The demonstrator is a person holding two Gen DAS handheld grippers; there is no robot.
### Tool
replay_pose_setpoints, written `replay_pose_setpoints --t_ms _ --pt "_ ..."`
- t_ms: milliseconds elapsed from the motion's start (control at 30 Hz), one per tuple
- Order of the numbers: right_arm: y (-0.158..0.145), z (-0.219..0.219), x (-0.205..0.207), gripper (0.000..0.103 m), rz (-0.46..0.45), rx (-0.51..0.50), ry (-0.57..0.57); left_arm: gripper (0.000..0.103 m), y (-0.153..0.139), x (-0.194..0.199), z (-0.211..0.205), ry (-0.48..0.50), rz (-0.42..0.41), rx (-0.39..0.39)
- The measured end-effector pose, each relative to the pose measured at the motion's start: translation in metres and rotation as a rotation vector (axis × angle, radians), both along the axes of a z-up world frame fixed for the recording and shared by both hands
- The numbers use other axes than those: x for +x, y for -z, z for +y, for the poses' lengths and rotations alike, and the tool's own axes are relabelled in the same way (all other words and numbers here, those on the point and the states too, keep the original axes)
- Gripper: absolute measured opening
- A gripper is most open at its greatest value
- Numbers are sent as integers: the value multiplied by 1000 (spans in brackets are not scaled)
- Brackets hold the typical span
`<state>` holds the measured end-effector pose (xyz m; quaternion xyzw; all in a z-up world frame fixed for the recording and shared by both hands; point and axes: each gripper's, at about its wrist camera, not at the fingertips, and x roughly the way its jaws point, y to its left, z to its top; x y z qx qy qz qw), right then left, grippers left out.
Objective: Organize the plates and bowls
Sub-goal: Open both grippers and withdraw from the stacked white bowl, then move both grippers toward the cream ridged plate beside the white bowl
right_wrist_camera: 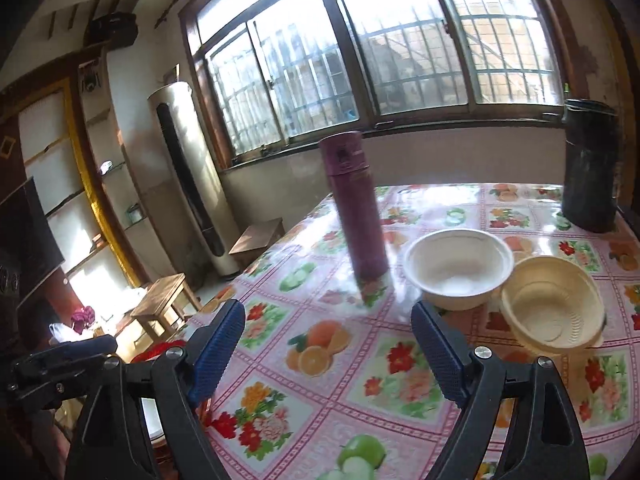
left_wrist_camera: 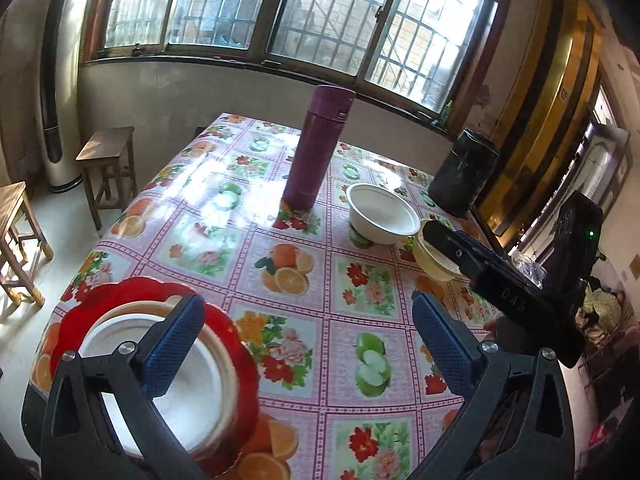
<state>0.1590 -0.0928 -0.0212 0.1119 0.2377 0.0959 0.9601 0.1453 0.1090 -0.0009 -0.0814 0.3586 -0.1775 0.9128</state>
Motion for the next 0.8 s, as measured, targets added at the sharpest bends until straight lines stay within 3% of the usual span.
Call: replay_pose_setpoints --t_ms 267,333,400,567,667,800 --pt "8 -176 -4 90 -53 143 385 103 4 43 -108 90 23 154" --pt "11 -212 -10 92 -42 203 461 103 11 55 -129 99 47 161" --pt "13 -241 -19 92 -52 286 504 103 20 69 -148 118 97 119" --pt "20 -278 -19 95 -41 412 463 103 41 93 -189 137 198 35" --pt "39 -287 -5 95 44 531 384 103 47 103 -204 138 236 -17" --pt "59 -288 15 95 155 603 356 103 55 115 -219 137 294 -54"
